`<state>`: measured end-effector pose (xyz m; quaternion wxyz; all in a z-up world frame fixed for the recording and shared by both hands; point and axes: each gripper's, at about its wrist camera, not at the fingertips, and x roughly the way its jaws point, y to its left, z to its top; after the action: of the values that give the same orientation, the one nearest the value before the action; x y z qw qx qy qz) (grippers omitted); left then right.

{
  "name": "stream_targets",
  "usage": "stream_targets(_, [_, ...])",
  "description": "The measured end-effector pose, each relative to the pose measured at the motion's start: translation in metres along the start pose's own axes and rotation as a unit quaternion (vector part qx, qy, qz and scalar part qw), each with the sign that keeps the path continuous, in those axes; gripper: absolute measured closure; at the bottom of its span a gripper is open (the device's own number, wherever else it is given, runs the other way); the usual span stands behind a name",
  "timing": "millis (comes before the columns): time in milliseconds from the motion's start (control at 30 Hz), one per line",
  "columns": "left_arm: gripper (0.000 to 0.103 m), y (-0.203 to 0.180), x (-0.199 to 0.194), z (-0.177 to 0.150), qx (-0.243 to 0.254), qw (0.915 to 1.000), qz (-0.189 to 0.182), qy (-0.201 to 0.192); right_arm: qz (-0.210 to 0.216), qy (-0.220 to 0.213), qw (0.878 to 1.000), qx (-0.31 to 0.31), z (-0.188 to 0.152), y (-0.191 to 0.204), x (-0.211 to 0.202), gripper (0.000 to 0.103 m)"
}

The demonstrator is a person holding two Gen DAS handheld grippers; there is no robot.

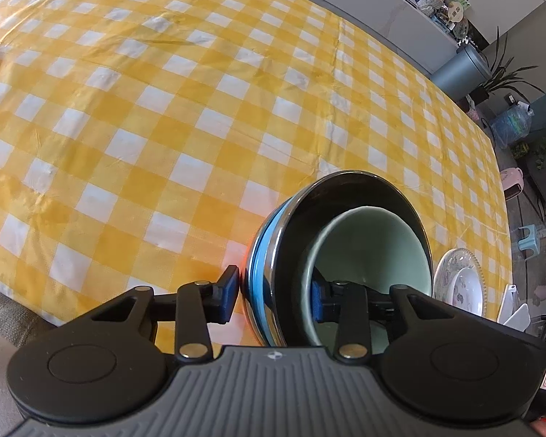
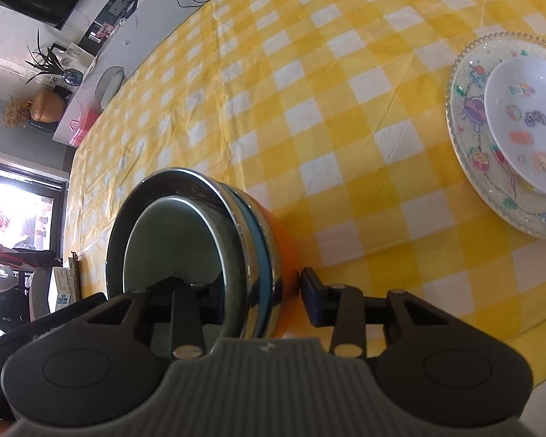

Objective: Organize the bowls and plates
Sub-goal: 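Close both grippers on the steel bowl rim, then carry the bowl stack with both grippers and lower it onto the plate stack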

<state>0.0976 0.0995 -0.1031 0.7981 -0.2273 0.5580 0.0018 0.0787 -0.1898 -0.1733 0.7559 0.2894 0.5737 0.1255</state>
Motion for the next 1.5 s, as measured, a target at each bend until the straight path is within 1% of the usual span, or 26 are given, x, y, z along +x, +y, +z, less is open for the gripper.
stream_targets(200, [0.061,-0.005,0.0,0.0,0.012,0.9999,0.011,-0.003,-0.004,-0.006,1.0,0.003,-0.002,-0.001,-0.003,0.066])
stream_targets(300, [0.061,-0.006,-0.001,0.001,0.012,0.9999,0.009,-0.003,-0.006,-0.009,1.0,-0.003,-0.003,0.001,-0.003,0.067])
stream_targets(433, [0.061,-0.009,-0.001,-0.001,0.019,0.9997,0.013,-0.005,-0.002,-0.011,1.0,0.004,-0.003,-0.003,-0.005,0.068])
stream_targets(600, [0.06,-0.013,-0.007,-0.002,0.018,0.9998,0.007,-0.008,-0.003,-0.02,1.0,-0.002,-0.003,-0.003,-0.012,0.068])
stream_targets(767, [0.06,-0.028,-0.019,-0.006,0.03,0.9994,0.003,-0.019,0.004,-0.032,0.999,-0.002,-0.002,-0.005,-0.028,0.069])
stream_targets(933, [0.06,-0.052,-0.028,-0.013,0.047,0.9983,-0.009,-0.031,0.012,-0.054,0.998,-0.001,-0.002,-0.014,-0.052,0.069])
stream_targets(1100, [0.06,-0.089,-0.031,-0.022,0.078,0.9962,-0.018,-0.034,0.013,-0.076,0.997,0.01,0.001,-0.037,-0.084,0.069])
stream_targets(1333, [0.06,-0.149,-0.022,-0.035,0.12,0.9915,-0.039,-0.033,0.006,-0.101,0.994,0.032,0.014,-0.077,-0.13,0.069])
stream_targets(1500, [0.06,-0.183,-0.008,-0.038,0.134,0.989,-0.06,-0.022,-0.012,-0.12,0.992,0.034,0.028,-0.1,-0.158,0.069])
